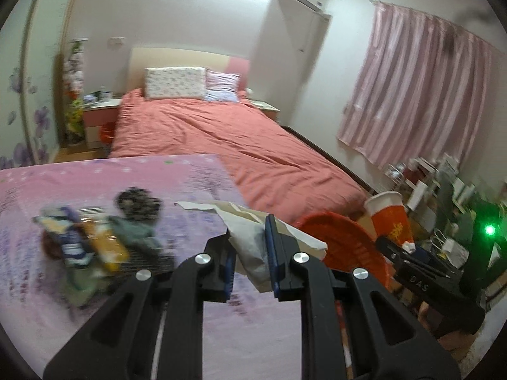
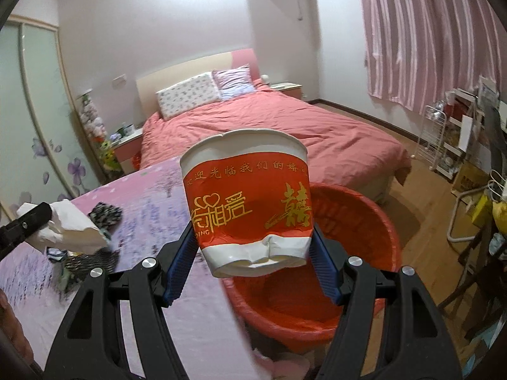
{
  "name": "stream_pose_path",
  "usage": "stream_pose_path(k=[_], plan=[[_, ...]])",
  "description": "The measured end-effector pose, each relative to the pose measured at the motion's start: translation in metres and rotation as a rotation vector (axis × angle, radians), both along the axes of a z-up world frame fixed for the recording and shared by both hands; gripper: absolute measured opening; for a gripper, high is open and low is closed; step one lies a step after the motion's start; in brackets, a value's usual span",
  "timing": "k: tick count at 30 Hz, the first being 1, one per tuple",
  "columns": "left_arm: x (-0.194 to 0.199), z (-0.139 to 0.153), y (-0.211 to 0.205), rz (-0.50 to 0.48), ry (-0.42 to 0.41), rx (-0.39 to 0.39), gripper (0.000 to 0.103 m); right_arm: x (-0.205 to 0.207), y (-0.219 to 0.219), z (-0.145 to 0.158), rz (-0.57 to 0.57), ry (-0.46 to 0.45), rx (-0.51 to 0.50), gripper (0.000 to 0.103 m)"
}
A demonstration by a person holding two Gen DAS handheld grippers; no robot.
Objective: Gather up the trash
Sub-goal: 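Carry the cup and tissue in both tools over the orange basket, then open both tools to drop the cup and tissue into the basket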
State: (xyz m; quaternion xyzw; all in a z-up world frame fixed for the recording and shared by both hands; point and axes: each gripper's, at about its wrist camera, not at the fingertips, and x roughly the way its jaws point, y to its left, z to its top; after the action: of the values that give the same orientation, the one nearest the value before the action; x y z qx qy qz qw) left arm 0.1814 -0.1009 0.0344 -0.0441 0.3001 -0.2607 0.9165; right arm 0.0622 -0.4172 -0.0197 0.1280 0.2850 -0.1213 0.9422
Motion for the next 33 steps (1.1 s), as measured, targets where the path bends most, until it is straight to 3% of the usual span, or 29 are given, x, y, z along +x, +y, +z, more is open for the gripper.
stream_pose_path(k=[14, 17, 18, 20, 22, 27, 33], plan=[[0.027, -0.049, -0.142, -0.241, 0.062, 0.082, 0.02, 0.006, -0.068, -0.02, -0.109, 0.01, 0.071, 0.067], [0.035, -0.061, -0.158, -0.248, 0.079, 0.101, 0.028, 0.01, -0.075, -0.026, -0.103, 0.011, 0.087, 0.068], [0.036, -0.064, -0.161, -0.248, 0.084, 0.106, 0.036, 0.01, -0.077, -0.027, -0.097, 0.012, 0.093, 0.069], [0.042, -0.073, -0.162, -0.226, 0.094, 0.122, 0.046, 0.014, -0.081, -0.034, -0.096, 0.024, 0.102, 0.069], [0.046, -0.076, -0.159, -0.213, 0.106, 0.125, 0.05, 0.016, -0.084, -0.04, -0.098, 0.038, 0.114, 0.077], [0.05, -0.082, -0.13, -0.125, 0.091, 0.152, 0.068, 0.011, -0.084, -0.046, -0.105, 0.058, 0.13, 0.078], [0.039, -0.08, -0.078, -0.034, 0.06, 0.178, 0.079, 0.013, -0.067, -0.04, -0.072, 0.076, 0.12, 0.077]])
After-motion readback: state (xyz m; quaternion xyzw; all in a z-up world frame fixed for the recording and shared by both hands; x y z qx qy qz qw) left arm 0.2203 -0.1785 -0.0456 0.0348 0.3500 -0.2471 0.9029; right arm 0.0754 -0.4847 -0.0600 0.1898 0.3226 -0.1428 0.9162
